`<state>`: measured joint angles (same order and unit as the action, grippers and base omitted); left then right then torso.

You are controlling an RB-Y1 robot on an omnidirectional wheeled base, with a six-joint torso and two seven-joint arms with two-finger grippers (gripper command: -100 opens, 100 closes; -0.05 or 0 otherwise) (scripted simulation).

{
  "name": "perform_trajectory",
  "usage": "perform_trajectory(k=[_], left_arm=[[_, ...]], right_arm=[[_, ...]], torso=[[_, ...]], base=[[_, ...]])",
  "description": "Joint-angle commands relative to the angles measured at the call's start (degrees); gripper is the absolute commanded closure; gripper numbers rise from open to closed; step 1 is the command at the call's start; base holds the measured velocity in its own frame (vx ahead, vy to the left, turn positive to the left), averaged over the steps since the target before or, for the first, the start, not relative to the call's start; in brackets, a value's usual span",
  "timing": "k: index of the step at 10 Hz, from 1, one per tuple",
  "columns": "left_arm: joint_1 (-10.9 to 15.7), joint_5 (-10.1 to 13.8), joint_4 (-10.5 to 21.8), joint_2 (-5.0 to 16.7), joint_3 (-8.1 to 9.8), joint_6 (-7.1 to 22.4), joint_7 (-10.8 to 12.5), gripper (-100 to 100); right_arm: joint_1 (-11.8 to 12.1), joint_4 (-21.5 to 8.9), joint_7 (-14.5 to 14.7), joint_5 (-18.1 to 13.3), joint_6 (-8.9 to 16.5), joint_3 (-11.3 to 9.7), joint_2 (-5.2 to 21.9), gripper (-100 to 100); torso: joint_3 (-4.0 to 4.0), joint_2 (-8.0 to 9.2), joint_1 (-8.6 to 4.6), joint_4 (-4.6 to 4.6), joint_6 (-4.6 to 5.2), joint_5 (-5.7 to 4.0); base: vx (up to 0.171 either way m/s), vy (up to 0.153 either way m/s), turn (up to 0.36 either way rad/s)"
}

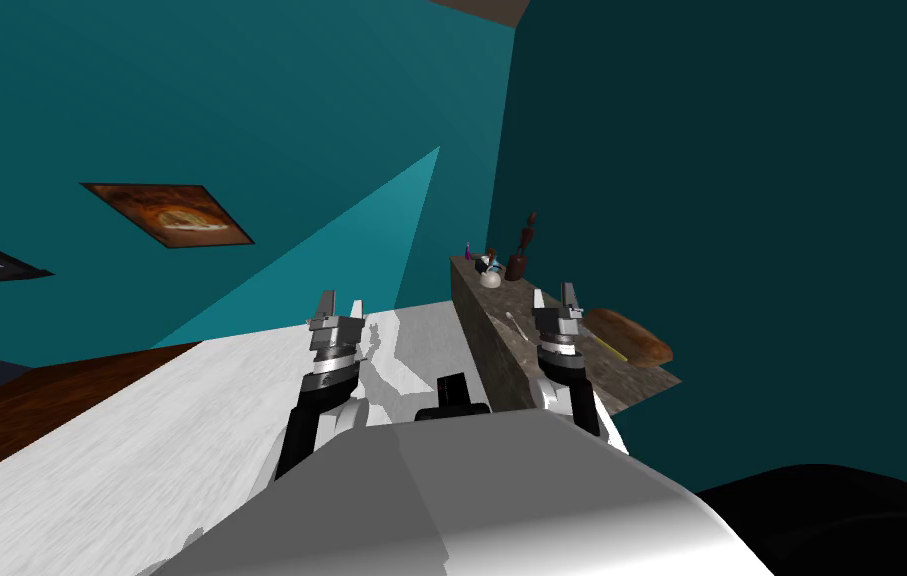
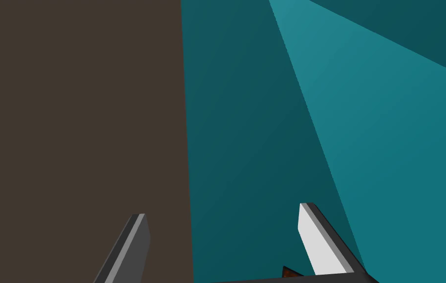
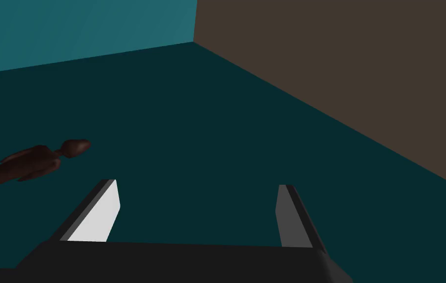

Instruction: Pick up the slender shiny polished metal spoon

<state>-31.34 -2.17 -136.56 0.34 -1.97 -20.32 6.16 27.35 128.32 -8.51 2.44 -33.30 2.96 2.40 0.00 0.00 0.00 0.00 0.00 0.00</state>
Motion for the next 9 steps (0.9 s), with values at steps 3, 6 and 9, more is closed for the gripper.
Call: perform_trajectory(k=[3, 6, 9], left_arm=[[0.0, 0.0, 0.0, 0.0, -0.01, 0.0, 0.0, 0], [0.0, 0.0, 0.0, 0.0, -0.01, 0.0, 0.0, 0], [0.0, 0.0, 0.0, 0.0, -0.01, 0.0, 0.0, 0]], right_arm=[[2.1, -3.8, -0.4, 0.8, 0.3, 2.4, 5.6, -100], [4.9, -8.3, -0.7, 1.6, 0.7, 5.1, 10.9, -100], [7.3, -12.0, -0.9, 2.0, 1.0, 7.0, 15.2, -100]], torso=[[0.05, 0.1, 0.21, 0.02, 0.01, 0.04], [0.07, 0.12, 0.32, 0.03, 0.01, 0.07], [0.03, 0.05, 0.25, 0.01, 0.0, 0.06]], base=[[-0.024, 0.066, -0.048], [-0.026, 0.096, -0.046], [-0.008, 0.075, -0.023]])
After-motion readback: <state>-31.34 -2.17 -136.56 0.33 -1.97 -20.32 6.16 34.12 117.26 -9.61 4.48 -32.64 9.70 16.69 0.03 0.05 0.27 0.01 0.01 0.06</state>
